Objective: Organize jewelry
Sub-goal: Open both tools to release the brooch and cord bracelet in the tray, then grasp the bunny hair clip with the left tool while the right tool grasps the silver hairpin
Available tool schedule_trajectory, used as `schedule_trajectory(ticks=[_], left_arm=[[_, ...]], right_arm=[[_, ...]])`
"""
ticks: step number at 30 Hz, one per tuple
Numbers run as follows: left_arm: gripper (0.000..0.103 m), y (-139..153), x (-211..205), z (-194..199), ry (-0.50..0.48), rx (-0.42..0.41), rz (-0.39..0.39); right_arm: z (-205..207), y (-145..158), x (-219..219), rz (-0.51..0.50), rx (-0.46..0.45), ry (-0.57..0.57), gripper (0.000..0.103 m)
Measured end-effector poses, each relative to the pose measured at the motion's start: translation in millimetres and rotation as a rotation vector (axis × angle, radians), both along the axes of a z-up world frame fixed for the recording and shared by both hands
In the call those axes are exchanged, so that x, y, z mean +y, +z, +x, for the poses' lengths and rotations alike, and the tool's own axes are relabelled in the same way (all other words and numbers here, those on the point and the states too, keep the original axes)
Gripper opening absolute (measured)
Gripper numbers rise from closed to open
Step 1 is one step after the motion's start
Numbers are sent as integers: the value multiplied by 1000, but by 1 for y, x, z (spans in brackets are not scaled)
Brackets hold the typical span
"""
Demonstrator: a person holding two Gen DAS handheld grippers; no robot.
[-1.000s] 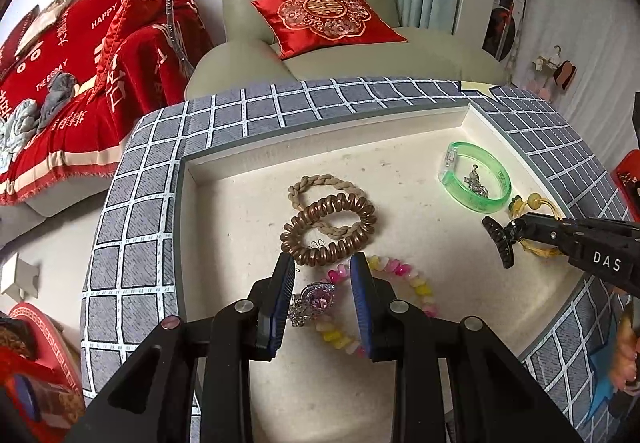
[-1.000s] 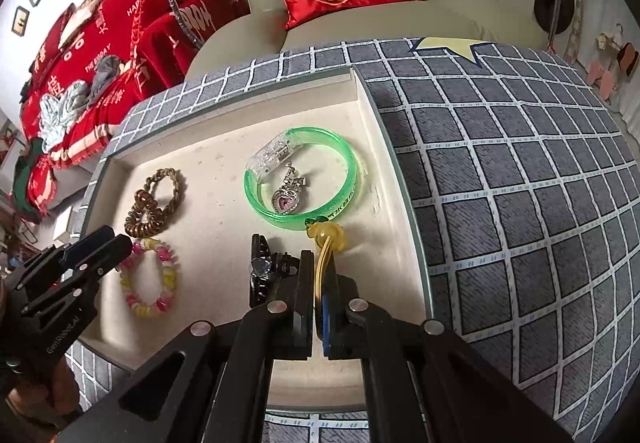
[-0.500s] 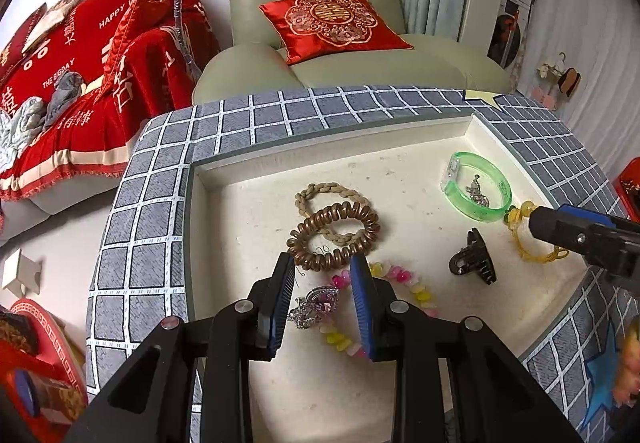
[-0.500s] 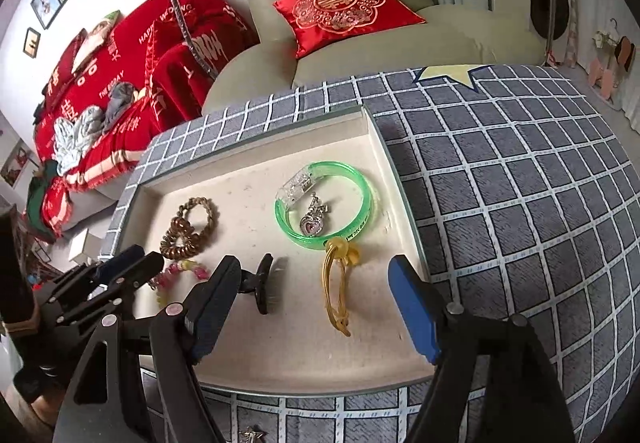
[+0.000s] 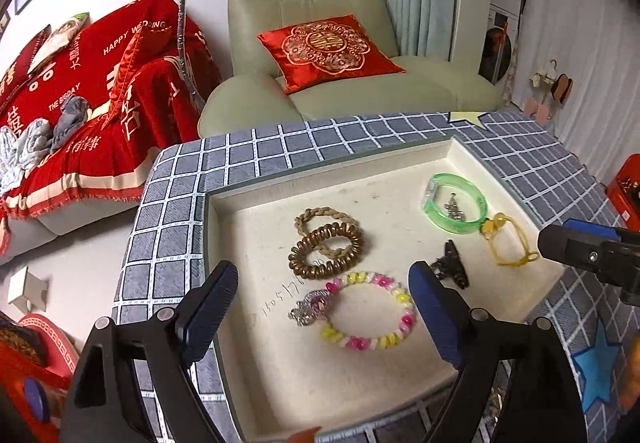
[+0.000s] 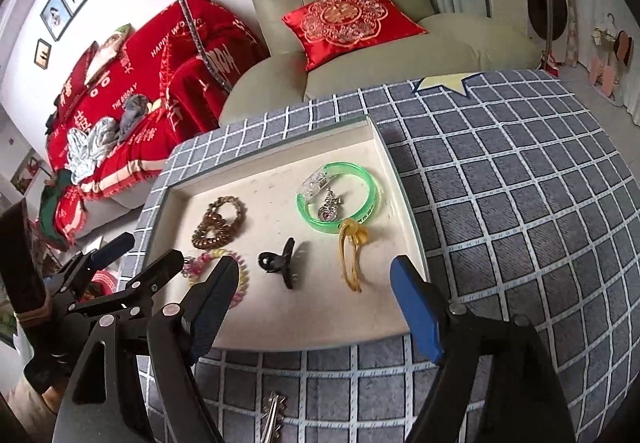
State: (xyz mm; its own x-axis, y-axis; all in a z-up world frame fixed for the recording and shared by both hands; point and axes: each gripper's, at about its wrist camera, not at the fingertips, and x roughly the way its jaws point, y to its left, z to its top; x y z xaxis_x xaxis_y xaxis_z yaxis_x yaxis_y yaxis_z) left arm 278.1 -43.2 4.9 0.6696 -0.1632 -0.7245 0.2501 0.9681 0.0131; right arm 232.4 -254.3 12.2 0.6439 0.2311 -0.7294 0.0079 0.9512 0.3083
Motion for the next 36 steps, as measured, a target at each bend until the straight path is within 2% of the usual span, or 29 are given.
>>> schedule_trajectory(ticks=[1,3,9,20,26,30,36], left_arm=[[100,2,1,-3,1,-3,-3],[103,5,2,-8,3,-1,-8],[103,16,6,-30,-2,-14,-23],[103,25,16,-82,-8,-40,-10],[103,5,38,-108,18,36,-56],[103,-15,43,-129,2,86,-74],[103,-33,32,-154,-84,101,-12]], right_arm=[[-4,3,-1,8,-10,-4,88],[-11,7,-3,27,-28,-8,103],[-37,20,-1,19,-89,-5,103],[-66,13,10,-22,-9,14,103],[-78,-10,17,-22,63,30,103],[-84,-27,21,-17,111,35,103],[-90,-46,36,-37,168,59,103]])
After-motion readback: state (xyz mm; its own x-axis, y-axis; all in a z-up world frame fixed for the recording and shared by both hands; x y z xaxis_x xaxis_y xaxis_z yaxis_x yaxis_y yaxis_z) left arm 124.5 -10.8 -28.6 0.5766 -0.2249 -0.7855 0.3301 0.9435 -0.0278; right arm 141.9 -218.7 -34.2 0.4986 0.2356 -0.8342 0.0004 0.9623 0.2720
